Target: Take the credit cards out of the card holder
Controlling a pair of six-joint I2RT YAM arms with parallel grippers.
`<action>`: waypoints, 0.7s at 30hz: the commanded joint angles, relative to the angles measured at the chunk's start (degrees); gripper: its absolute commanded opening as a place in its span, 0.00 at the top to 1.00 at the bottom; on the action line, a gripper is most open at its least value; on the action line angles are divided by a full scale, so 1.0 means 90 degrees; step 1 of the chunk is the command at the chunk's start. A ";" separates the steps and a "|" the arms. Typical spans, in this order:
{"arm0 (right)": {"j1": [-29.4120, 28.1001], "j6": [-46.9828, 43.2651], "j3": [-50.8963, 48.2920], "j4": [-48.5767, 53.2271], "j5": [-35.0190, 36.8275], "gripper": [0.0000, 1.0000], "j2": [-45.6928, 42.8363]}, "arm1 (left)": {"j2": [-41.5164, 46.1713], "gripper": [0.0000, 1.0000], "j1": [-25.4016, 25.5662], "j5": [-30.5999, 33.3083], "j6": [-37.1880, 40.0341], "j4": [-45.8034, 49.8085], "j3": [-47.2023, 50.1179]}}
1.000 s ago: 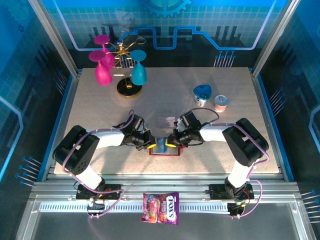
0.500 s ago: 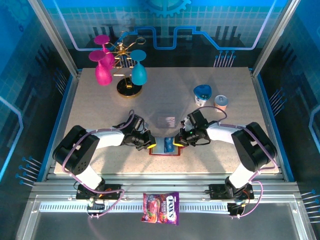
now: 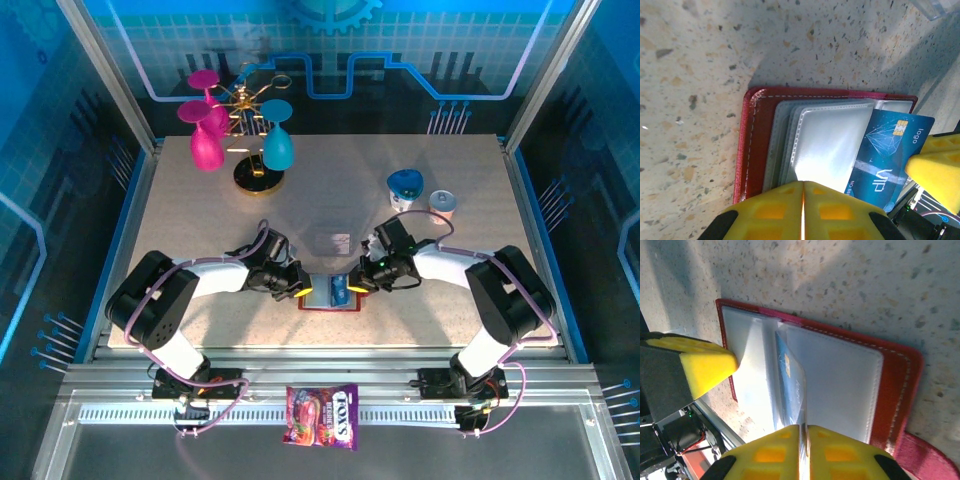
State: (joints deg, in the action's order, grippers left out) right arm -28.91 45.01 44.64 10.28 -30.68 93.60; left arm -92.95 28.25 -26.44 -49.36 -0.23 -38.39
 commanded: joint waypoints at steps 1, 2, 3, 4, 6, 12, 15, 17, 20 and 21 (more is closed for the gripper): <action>-0.0143 0.0236 0.0098 -0.0109 -0.0117 0.85 0.0060 | 0.0011 0.90 0.0022 -0.0004 0.0065 0.0331 0.0115; -0.0174 0.0259 0.0098 -0.0098 -0.0097 0.84 0.0040 | 0.0023 0.90 0.0025 -0.0017 0.0065 0.0331 0.0118; -0.0197 0.0274 0.0099 -0.0088 -0.0066 0.84 0.0016 | 0.0025 0.90 0.0025 -0.0015 0.0067 0.0327 0.0120; -0.0215 0.0287 0.0090 -0.0064 -0.0035 0.84 -0.0009 | 0.0024 0.90 0.0025 -0.0010 0.0061 0.0324 0.0115; -0.0227 0.0290 0.0074 -0.0014 0.0024 0.84 -0.0036 | 0.0015 0.90 0.0018 -0.0003 0.0060 0.0316 0.0115; -0.0225 0.0272 0.0054 0.0097 0.0102 0.86 -0.0068 | -0.0017 0.90 0.0024 -0.0034 0.0075 0.0299 0.0096; -0.0236 0.0262 0.0051 0.0136 0.0132 0.89 -0.0080 | -0.0014 0.90 0.0025 -0.0038 0.0075 0.0316 0.0094; -0.0236 0.0253 0.0045 0.0140 0.0164 0.91 -0.0094 | 0.0000 0.90 0.0022 -0.0035 0.0061 0.0305 0.0098; -0.0242 0.0199 0.0086 0.0216 0.0213 0.92 -0.0088 | 0.0043 0.90 0.0017 -0.0027 0.0049 0.0304 0.0106; -0.0236 0.0175 0.0098 0.0251 0.0216 0.92 -0.0088 | 0.0053 0.90 0.0021 -0.0031 0.0041 0.0313 0.0111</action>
State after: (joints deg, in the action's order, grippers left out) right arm -30.37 47.11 44.69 9.93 -30.22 93.54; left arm -92.95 28.25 -26.59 -49.36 -0.25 -38.41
